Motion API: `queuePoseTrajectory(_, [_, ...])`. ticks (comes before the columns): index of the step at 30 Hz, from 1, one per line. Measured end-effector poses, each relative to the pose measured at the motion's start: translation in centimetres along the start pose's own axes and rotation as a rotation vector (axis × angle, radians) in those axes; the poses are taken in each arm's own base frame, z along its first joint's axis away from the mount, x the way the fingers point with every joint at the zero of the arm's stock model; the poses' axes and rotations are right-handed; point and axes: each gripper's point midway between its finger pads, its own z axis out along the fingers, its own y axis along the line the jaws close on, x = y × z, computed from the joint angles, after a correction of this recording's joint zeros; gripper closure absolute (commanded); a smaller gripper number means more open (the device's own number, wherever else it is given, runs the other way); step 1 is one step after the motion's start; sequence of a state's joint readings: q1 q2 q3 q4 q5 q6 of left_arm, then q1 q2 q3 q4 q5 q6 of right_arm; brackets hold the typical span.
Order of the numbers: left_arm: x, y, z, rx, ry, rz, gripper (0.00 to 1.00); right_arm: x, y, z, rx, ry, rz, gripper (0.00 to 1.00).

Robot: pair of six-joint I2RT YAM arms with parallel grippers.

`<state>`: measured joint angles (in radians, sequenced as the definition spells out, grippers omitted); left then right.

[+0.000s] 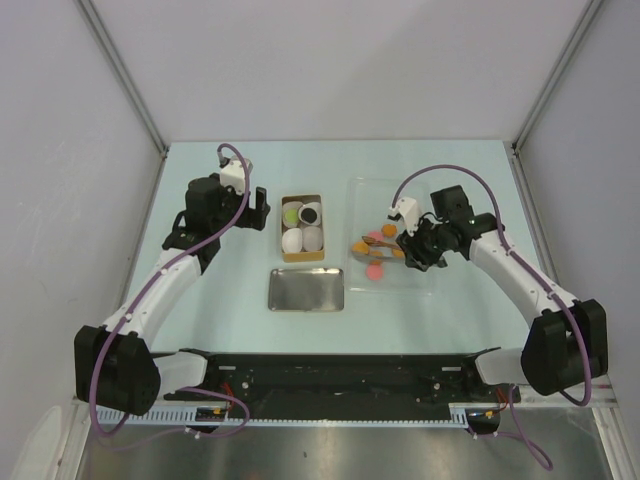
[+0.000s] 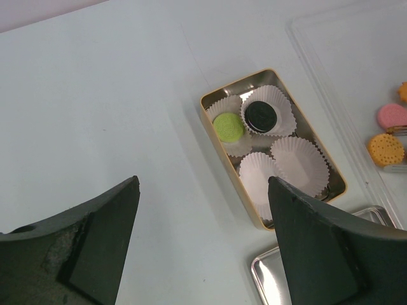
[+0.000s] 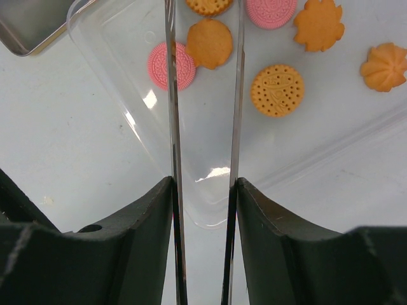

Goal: Pack the cookies

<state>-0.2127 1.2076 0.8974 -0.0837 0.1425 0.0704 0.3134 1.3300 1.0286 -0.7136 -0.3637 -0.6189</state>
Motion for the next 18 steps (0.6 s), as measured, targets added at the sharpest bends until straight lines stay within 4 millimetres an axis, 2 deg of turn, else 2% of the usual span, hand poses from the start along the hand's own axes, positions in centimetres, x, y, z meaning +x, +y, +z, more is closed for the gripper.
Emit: queuePoseTrajectory(18, [0.0, 0.0, 0.0, 0.0, 0.0, 0.0, 0.13, -0.1, -0.6, 1.3, 0.003, 0.007, 0.014, 0.57])
